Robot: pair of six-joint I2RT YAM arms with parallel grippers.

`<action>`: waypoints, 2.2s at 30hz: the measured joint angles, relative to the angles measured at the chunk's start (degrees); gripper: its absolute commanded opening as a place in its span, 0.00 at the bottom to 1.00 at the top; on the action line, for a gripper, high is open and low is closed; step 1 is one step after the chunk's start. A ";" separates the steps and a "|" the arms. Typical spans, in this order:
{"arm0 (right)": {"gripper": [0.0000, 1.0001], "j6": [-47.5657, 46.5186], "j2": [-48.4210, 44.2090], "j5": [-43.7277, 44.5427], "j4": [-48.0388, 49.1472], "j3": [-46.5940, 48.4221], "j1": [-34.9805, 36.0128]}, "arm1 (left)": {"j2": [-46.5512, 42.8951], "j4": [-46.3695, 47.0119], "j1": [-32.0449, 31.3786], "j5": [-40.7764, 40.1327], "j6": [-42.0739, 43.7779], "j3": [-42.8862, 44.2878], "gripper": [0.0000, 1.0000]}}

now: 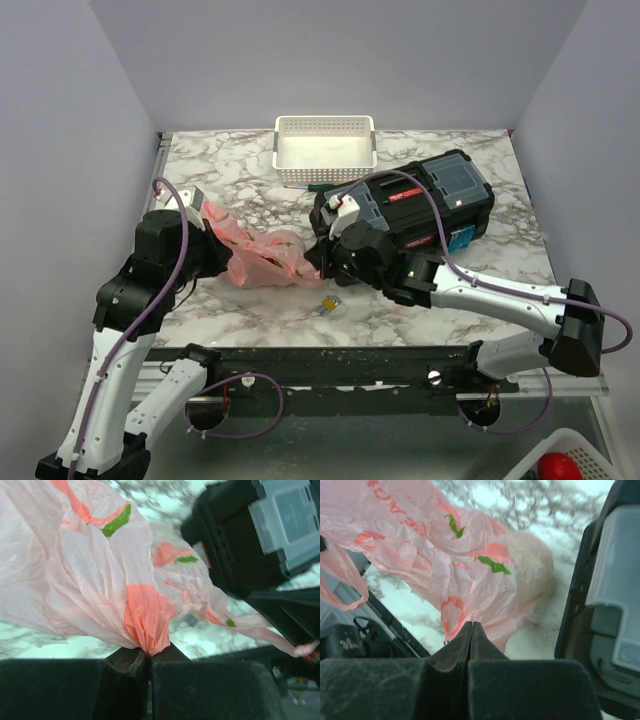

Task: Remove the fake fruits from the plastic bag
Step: Adjust the plastic bag at the center of the board.

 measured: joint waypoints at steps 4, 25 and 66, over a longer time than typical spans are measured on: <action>0.01 -4.15 1.01 5.25 -3.87 8.37 0.00 | 2.27 0.13 0.02 -8.11 0.85 5.44 0.00; 0.01 -17.09 38.34 5.77 -3.96 69.75 -15.76 | -3.89 -1.57 0.02 -10.67 0.28 8.79 0.00; 0.90 16.98 -4.37 -4.35 -0.92 4.79 -11.76 | -9.77 13.68 0.02 31.30 -11.82 -21.97 0.00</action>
